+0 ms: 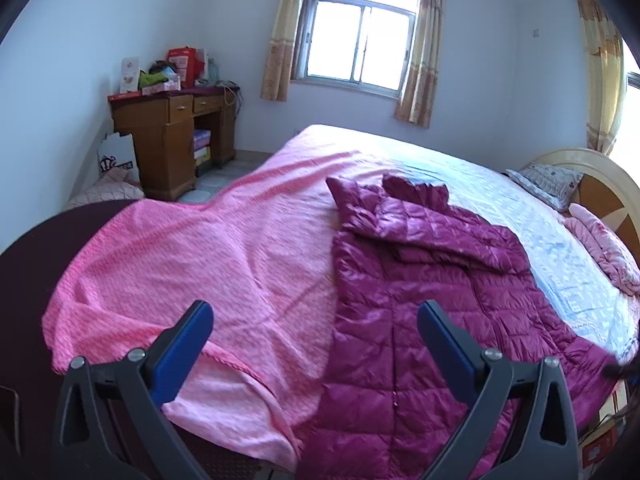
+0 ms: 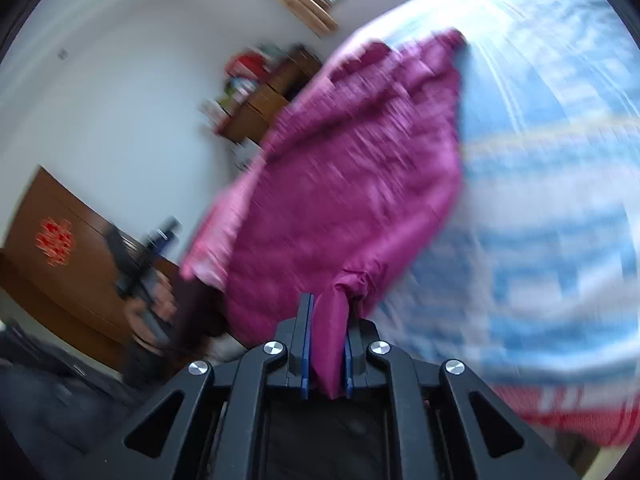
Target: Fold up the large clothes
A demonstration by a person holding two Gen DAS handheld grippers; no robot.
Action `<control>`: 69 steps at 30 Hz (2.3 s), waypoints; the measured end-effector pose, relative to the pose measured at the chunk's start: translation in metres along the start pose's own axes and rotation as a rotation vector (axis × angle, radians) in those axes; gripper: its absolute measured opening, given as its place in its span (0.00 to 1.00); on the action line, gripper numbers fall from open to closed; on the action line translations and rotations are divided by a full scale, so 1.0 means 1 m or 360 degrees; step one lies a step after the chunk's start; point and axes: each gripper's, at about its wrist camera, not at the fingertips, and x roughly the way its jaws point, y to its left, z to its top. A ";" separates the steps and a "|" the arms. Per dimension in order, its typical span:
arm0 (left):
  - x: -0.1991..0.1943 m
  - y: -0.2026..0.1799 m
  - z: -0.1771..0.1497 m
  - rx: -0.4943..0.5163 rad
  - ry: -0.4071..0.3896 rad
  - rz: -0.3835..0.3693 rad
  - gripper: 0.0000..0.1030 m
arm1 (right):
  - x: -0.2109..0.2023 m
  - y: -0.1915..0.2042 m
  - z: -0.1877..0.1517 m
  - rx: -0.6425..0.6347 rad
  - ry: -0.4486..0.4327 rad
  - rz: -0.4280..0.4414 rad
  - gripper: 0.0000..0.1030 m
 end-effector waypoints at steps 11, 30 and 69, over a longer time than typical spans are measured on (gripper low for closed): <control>0.004 0.025 0.003 -0.0011 -0.0007 0.0085 1.00 | 0.051 -0.013 0.114 0.0082 -0.0298 -0.0201 0.11; 0.035 0.022 0.001 0.0068 0.0099 -0.0477 1.00 | 0.121 -0.080 0.143 0.0320 -0.0267 -0.0501 0.11; 0.130 -0.043 0.010 0.0098 0.0352 -0.0552 0.70 | 0.083 -0.037 0.148 -0.0383 -0.0308 -0.0764 0.78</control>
